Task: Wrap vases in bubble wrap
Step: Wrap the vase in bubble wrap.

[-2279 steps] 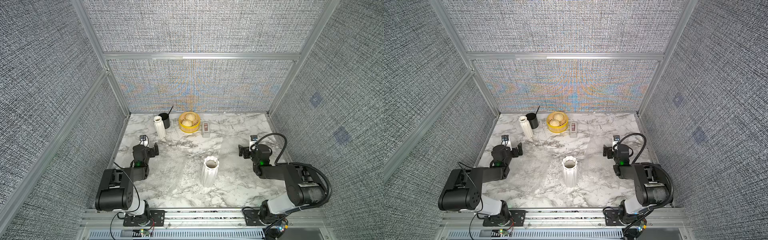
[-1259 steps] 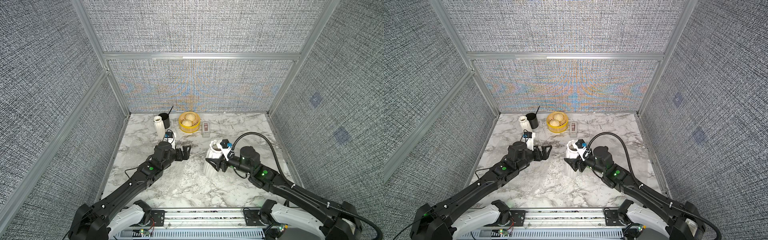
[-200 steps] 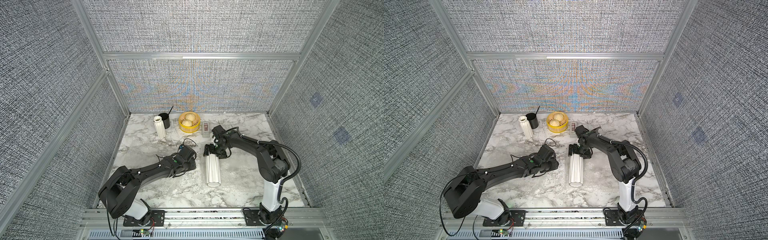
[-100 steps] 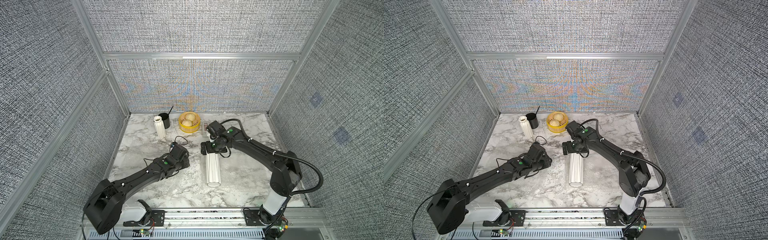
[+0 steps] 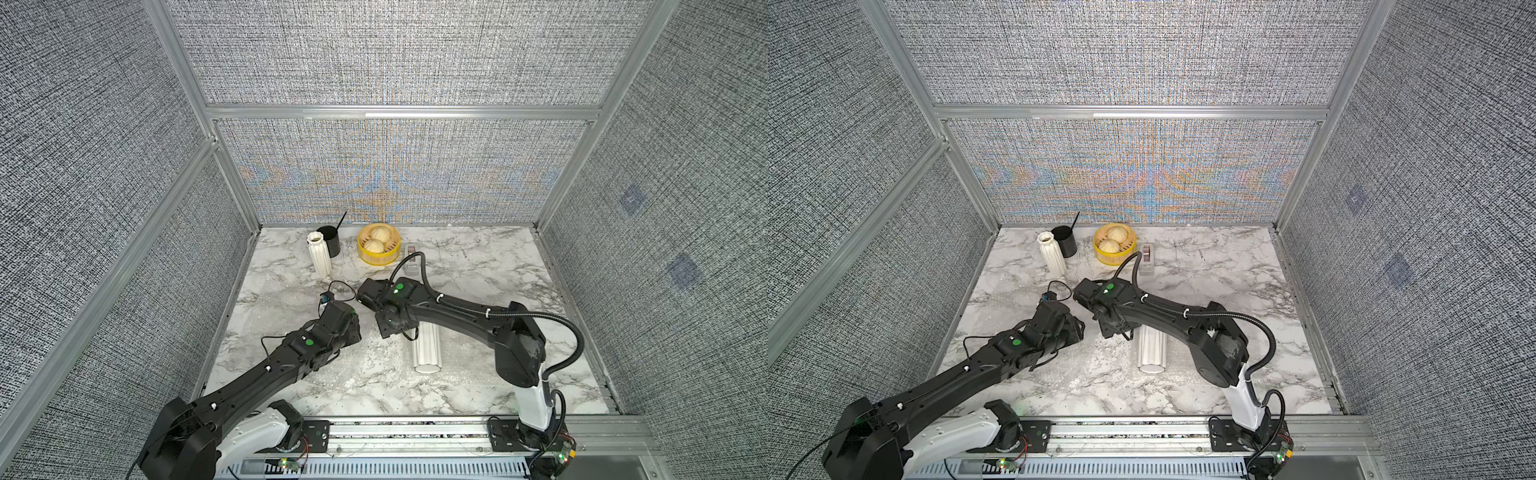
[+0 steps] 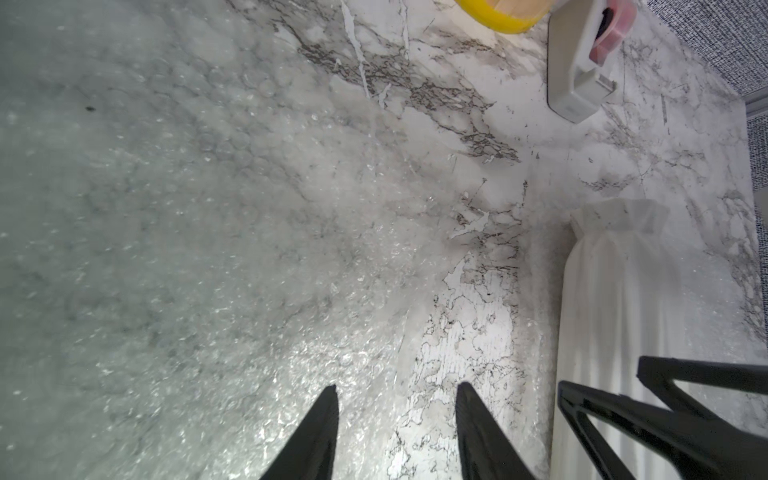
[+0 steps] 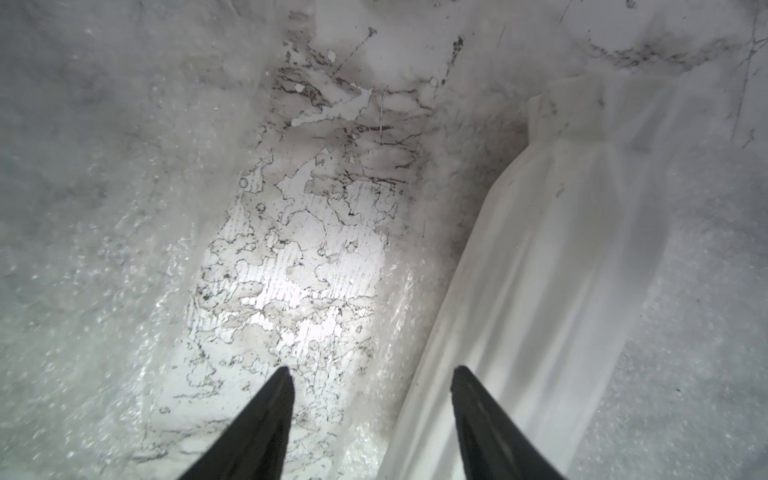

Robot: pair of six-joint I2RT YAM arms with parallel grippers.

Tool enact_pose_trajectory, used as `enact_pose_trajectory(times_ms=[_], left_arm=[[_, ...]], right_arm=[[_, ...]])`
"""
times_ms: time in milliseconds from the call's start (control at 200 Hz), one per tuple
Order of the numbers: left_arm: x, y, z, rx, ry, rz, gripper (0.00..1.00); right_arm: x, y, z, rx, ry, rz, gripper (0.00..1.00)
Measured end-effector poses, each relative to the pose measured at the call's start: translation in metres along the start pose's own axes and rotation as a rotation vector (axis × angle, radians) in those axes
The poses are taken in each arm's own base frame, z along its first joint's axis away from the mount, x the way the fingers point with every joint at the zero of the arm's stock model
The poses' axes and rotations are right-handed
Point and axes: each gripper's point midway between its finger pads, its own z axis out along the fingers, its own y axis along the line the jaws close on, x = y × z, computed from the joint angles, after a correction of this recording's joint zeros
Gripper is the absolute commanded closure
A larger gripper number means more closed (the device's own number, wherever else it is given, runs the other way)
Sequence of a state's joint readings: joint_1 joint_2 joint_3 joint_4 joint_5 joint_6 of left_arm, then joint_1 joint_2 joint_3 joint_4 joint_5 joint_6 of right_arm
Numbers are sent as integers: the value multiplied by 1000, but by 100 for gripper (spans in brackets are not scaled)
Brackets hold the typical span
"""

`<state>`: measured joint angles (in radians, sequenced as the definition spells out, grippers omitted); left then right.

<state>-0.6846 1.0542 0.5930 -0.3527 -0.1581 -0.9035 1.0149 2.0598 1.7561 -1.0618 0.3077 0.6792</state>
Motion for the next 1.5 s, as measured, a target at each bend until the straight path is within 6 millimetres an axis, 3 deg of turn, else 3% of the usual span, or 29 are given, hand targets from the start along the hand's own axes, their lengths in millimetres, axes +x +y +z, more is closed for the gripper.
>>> enact_pose_trajectory(times_ms=[285,690,941,1501], left_arm=[[9,12,3,-27,19,-13,52],[13,16,10,-55,41,-9,49],[11,12,13,-60,49,-4,48],[17,-11,26,-13,149,8,48]], right_arm=[[16,-6,36,124,56,19,48],[15,-12,69,178,67,31,65],[13,-18,74,198,54,33,85],[20,-42,51,133,42,44,98]])
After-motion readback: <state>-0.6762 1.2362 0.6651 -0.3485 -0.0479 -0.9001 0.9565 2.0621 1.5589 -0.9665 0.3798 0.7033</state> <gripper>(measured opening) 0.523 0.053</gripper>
